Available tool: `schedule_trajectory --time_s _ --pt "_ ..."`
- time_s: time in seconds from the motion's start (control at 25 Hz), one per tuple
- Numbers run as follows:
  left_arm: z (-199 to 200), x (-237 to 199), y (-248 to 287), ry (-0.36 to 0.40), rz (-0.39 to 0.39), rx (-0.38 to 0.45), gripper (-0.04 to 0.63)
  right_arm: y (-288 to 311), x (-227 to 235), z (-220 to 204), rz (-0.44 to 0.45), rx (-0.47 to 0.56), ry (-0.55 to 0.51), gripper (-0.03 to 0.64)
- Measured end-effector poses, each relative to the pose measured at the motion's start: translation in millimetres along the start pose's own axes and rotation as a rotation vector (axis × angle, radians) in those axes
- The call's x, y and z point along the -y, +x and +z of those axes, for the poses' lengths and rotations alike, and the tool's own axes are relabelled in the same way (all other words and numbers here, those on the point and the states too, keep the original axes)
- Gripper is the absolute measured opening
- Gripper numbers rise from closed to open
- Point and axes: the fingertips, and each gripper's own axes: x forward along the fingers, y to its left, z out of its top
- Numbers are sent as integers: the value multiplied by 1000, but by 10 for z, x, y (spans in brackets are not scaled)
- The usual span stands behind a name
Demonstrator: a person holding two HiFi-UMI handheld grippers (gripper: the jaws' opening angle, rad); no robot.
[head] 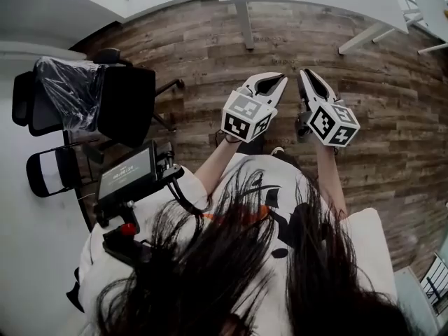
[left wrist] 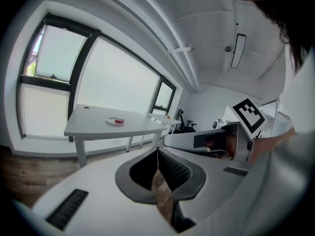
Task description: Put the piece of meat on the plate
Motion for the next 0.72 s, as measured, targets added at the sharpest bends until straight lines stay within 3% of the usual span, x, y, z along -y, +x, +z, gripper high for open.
schedule_trajectory --time_s 0.28,0.56,0.72 --pt "-147 -13 -49 -42 20 -24 8 23 -13 -150 9 -44 15 64" --pt "-450 1225 -428 39 74 37 8 -1251 -68 -412 95 18 -32 64" --pt "-558 1471 -593 56 90 50 8 -1520 -130 -546 112 15 -44 64"
